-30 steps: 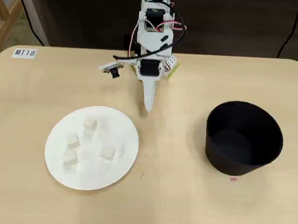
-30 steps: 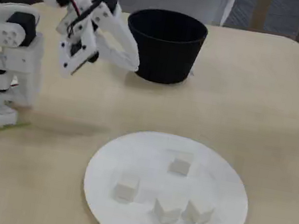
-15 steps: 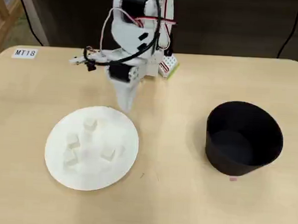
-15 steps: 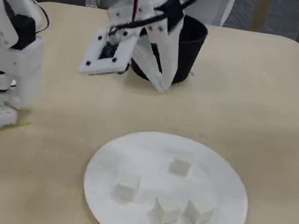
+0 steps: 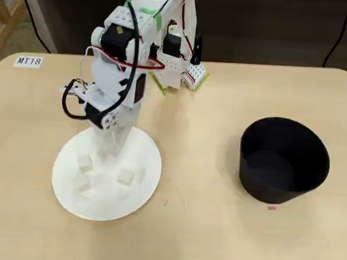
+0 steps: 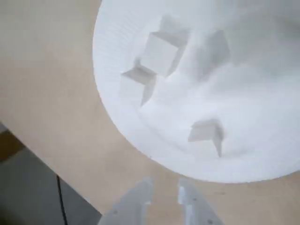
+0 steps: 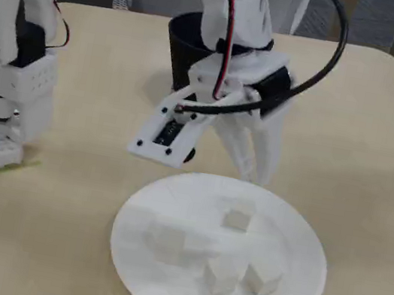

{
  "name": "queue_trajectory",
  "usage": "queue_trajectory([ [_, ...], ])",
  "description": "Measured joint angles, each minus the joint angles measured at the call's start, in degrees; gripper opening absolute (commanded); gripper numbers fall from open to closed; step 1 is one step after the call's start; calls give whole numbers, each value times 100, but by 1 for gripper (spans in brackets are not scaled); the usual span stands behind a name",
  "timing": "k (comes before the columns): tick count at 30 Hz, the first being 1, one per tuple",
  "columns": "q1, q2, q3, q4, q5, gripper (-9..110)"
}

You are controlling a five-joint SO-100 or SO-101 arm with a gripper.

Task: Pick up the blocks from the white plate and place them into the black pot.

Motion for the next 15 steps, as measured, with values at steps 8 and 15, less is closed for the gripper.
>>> queue_trajectory([
  [8, 167, -536, -360, -18, -79, 25],
  [15, 457, -1310, -861, 44, -88, 25],
])
